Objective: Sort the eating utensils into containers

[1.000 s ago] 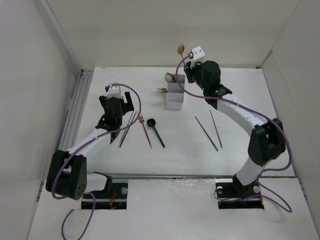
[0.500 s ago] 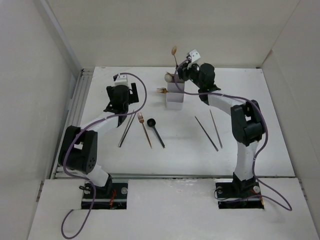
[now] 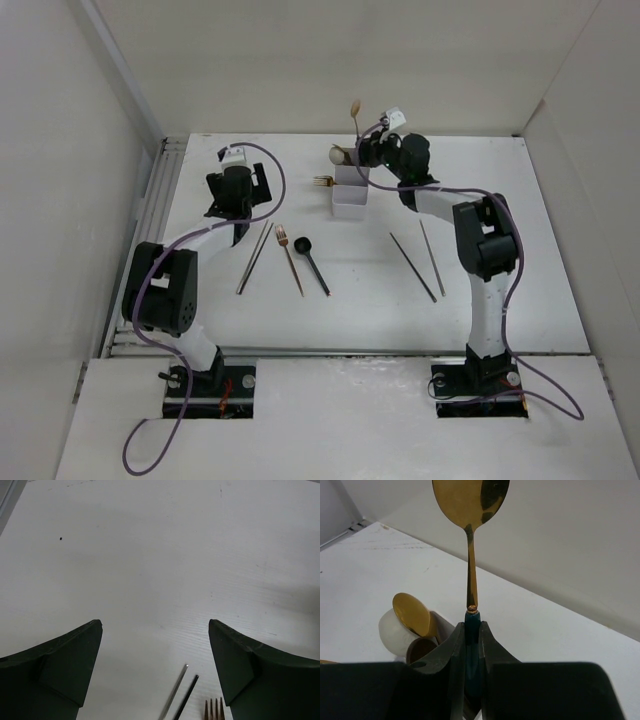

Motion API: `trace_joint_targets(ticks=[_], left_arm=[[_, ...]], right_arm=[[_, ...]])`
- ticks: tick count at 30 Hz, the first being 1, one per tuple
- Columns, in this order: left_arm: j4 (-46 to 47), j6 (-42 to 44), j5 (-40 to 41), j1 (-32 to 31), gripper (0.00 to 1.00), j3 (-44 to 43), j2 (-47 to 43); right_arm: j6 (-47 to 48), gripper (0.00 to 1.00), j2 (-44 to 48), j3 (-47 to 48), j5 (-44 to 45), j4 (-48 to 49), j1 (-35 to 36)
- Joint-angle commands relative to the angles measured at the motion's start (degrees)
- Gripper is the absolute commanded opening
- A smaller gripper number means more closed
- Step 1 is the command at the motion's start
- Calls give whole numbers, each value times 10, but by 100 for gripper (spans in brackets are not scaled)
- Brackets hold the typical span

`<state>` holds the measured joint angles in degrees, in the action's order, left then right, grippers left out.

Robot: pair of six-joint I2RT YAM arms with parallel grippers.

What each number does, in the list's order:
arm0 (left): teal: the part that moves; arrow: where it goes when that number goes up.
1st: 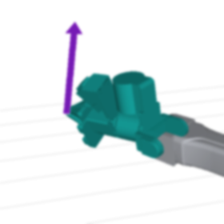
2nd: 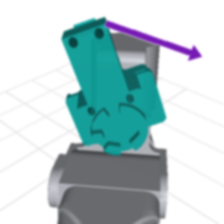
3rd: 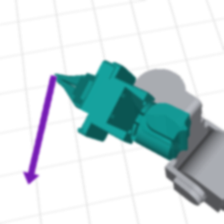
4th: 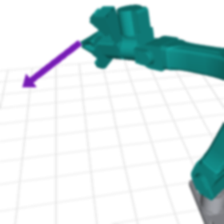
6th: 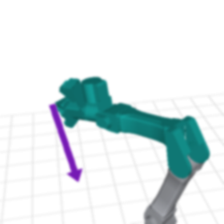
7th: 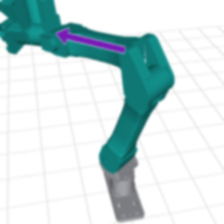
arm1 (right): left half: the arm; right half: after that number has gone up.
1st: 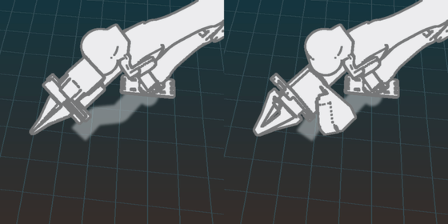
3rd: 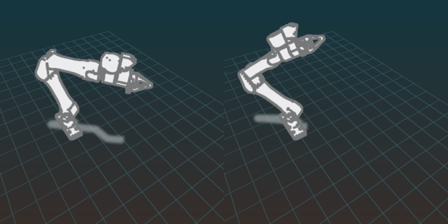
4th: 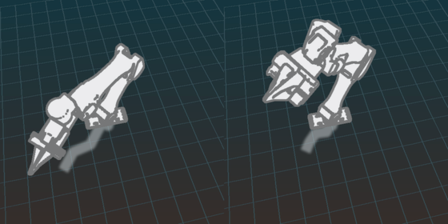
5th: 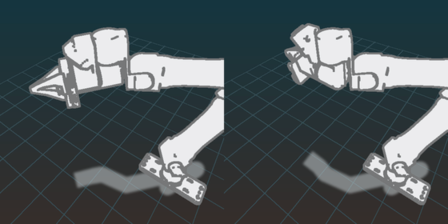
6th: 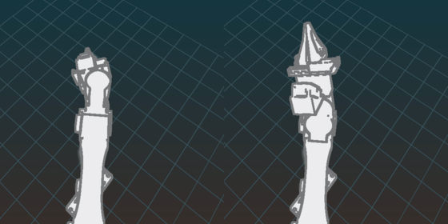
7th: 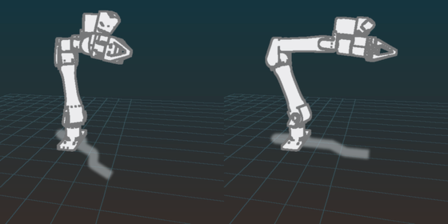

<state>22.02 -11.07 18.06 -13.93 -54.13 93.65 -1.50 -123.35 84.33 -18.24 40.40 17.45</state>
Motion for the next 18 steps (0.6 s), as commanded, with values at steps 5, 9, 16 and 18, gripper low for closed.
trace_joint_targets(ticks=[5, 9, 16, 18], left_arm=[[21, -9, -10, 9, 86, -5, -18], [27, -17, -17, 9, 86, 6, -24], [15, -29, -29, 9, 79, 18, -40], [10, -29, -29, 9, 76, 18, -53]], right_arm=[[-38, 28, 34, -43, -21, 80, 4], [-50, 48, 52, -70, -22, 126, 4], [-56, 56, 111, -126, -12, 180, 4], [-56, 57, 136, -138, -7, 180, 9]])
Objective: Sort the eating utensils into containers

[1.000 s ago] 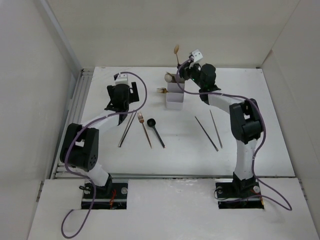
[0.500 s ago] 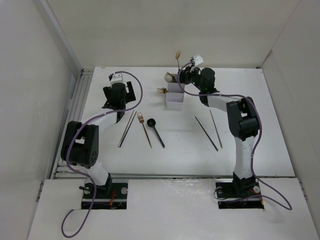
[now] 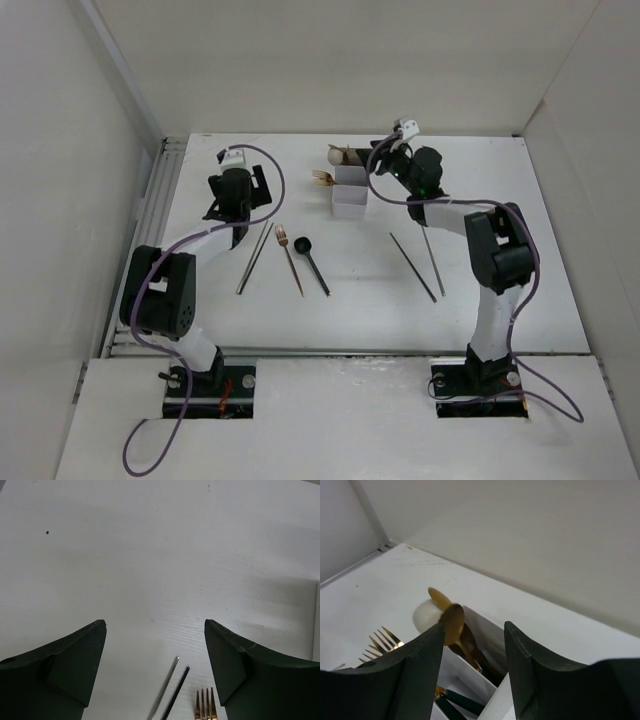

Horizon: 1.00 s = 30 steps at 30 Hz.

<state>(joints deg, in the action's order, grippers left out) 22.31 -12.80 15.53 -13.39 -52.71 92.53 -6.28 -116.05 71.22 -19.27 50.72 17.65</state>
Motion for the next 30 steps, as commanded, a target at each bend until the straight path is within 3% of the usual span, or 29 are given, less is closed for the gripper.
trace_joint_targets(ticks=[1, 4, 7, 10, 13, 15, 18, 22, 30], left_arm=[[2, -12, -9, 4, 76, 9, -42], [-4, 12, -27, 4, 74, 22, -57], [-38, 89, -47, 4, 66, 44, -74], [-87, 145, -71, 4, 62, 50, -89], [-163, 247, -137, 4, 62, 56, -95], [-208, 278, -138, 4, 60, 56, -106], [-240, 340, -148, 20, 49, 63, -111], [-283, 375, -235, 31, 49, 50, -111], [-405, 399, -333, 36, 64, -38, -47]], right_arm=[[-8, 57, 93, -6, 12, 62, 7], [5, 57, 141, 8, 55, -80, 23], [95, 57, 193, 39, 129, -332, 60], [123, 58, 220, 15, 194, -421, 108], [80, 58, 289, -59, 218, -424, 114], [38, 58, 339, -123, 211, -416, 108], [37, 58, 393, -176, 211, -416, 103], [44, 58, 444, -219, 206, -416, 108], [68, 58, 517, -281, 206, -392, 103]])
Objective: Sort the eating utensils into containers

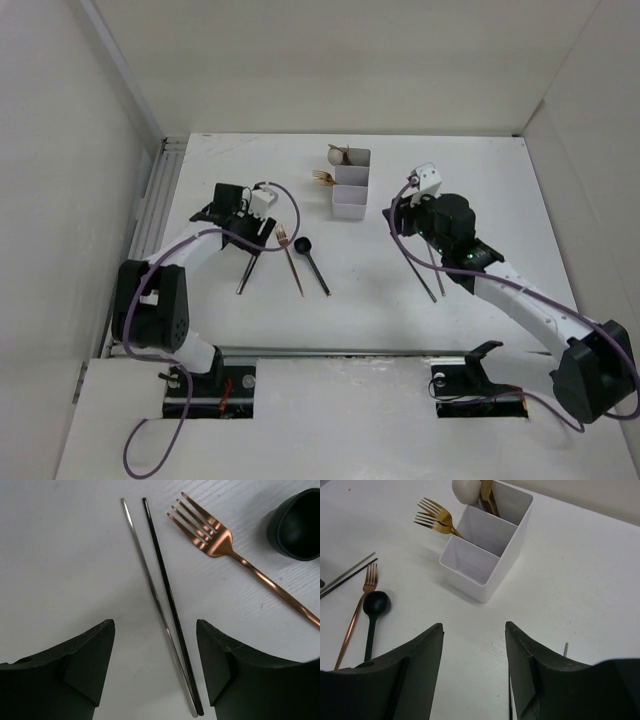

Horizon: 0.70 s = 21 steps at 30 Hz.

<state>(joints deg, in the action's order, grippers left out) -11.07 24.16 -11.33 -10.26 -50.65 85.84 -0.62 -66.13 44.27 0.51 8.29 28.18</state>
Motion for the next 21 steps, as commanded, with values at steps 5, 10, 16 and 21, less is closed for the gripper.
trace_joint_targets(ticks=[5, 10, 16, 21], left_arm=[[-113, 43, -74, 20, 58, -120, 62], [-130, 38, -39, 20, 47, -146, 110], [-151, 39, -39, 20, 44, -160, 145], [-151, 33, -35, 20, 44, -147, 158]], right_arm=[[24, 58, 33, -31, 8, 52, -2], [24, 58, 33, -31, 2, 63, -2], [29, 58, 28, -37, -3, 63, -8], [29, 58, 38, -49, -3, 63, -8]])
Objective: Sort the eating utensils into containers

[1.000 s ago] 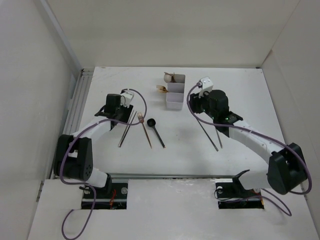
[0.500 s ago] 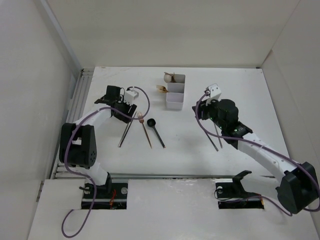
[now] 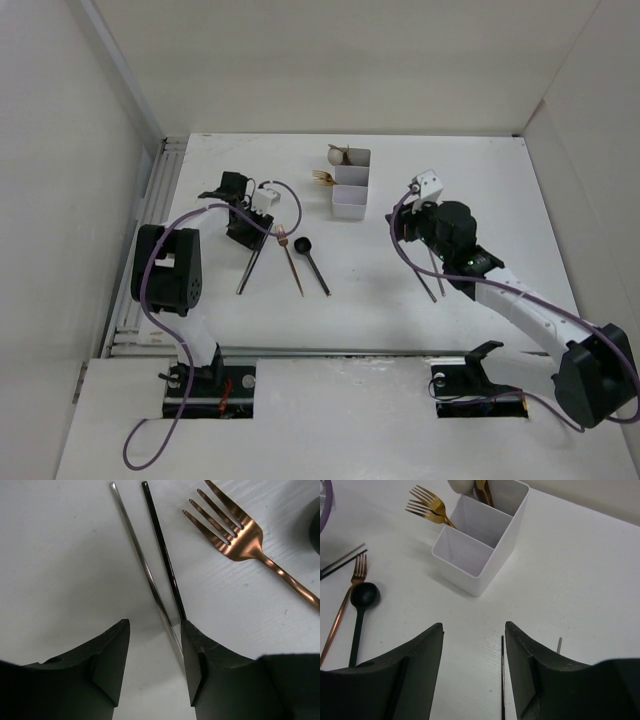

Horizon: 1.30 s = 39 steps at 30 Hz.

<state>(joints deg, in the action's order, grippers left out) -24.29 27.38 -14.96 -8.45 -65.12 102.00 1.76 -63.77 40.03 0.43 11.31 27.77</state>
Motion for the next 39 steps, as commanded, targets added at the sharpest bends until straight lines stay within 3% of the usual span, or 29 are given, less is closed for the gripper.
trace_joint_targets(ticks=[1, 7, 15, 18, 19, 23, 25, 31, 39], left_arm=[[-19, 0, 12, 2, 42, 3, 3], [-27, -18, 56, 2, 33, 9, 14], [-100, -13, 87, -17, 31, 2, 69], [-118, -20, 76, -17, 22, -24, 95], [-118, -20, 76, -17, 13, -24, 101], [-118, -48, 58, -11, 9, -37, 116], [-118, -59, 51, -11, 1, -43, 121], [-113, -87, 41, 14, 0, -78, 103], [-79, -102, -43, 26, 0, -195, 12]], right_arm=[[5, 58, 15, -7, -3, 33, -3], [5, 58, 31, -17, 3, 33, -9], [11, 58, 49, -28, 14, 33, -14], [11, 58, 54, -33, 14, 33, -14], [11, 58, 59, -33, 21, 33, -14], [11, 57, 72, -38, 27, 33, -19], [11, 56, 87, -44, 33, 33, -19], [16, 53, 109, -55, 45, 33, -25], [21, 50, 116, -55, 43, 44, -35]])
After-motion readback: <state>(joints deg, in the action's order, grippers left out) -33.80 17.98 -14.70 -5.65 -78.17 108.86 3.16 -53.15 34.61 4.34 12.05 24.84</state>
